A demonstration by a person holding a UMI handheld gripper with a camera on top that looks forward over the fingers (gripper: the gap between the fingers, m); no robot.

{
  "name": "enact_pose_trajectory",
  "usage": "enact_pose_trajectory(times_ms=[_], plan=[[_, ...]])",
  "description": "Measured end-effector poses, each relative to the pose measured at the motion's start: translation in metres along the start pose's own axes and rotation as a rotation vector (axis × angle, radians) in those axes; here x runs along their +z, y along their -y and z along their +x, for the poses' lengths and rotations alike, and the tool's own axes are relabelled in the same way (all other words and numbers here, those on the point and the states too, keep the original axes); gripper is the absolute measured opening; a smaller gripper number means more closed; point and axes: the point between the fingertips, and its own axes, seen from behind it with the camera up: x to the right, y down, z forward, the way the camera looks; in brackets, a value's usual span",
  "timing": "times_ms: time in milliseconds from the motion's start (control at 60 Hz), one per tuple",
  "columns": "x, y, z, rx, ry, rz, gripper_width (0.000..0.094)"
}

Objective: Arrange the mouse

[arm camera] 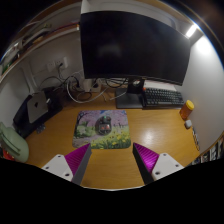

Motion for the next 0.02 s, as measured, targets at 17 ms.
enact_pose_trajectory(times_ms=[17], plan=[[0.0003,0.0000,0.0007,0.000,0.000,-0.001,0.0857]])
